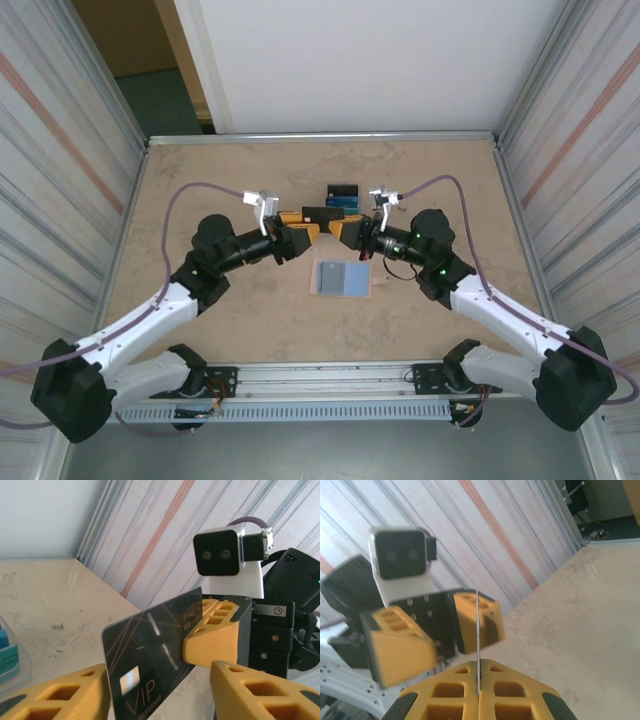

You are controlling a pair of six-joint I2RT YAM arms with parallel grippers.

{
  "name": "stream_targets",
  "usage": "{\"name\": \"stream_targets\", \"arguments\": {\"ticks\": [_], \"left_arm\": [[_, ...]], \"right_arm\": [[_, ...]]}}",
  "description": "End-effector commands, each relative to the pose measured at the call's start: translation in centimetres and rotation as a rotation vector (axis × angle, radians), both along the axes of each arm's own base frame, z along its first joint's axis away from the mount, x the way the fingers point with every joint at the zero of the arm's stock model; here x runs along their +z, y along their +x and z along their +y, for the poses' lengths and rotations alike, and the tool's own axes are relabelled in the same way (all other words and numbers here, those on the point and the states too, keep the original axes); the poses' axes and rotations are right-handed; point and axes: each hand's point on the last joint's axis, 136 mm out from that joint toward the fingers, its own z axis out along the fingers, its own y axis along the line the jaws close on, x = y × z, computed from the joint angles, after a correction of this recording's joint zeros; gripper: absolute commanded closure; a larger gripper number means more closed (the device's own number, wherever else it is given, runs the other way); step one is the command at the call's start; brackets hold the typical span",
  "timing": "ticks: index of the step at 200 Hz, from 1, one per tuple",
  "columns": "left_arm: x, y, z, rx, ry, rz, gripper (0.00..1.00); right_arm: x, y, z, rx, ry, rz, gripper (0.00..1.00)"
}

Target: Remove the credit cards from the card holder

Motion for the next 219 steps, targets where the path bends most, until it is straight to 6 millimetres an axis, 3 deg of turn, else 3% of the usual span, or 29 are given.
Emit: {"name": "stream_targets", "arguments": {"ticks": [1,16,73,124,146,165,219], "left_arm": [[2.9,-1.7,0.9,-0.044,0.102,-0.137,0.35],[3.4,-2.6,1.1,-0.089,0.183,-0.178,0.3],[4.2,-5.6,-0.4,-0.377,0.339,-0.226,0.3],[2.7,-6.3,-2.7,-0.47,0.38,-0.302,0.3],[2.3,-6.2,-3.2,-0.483,0.385,-0.315,0.43],[1.8,-6.0,-3.4,-0.49,0.386,-0.316,0.45],[0.5,-5.7,-3.8,-0.509,0.403,-0.308,0.63]], "right_arm": [[0.6,-1.3,-1.0,0.004,-0.104,-0.08,1.0],[0.7,-2.5,-1.5,0.034,-0.141,-0.106,1.0],[1.1,-5.4,-2.5,0.107,-0.207,-0.179,1.0],[1.3,-6.2,-2.6,0.133,-0.198,-0.204,1.0],[1.5,-6.4,-2.6,0.148,-0.194,-0.21,1.0],[1.6,-6.5,-2.5,0.156,-0.192,-0.213,1.0],[1.7,-6.6,-2.3,0.169,-0.184,-0.216,1.0]]}}
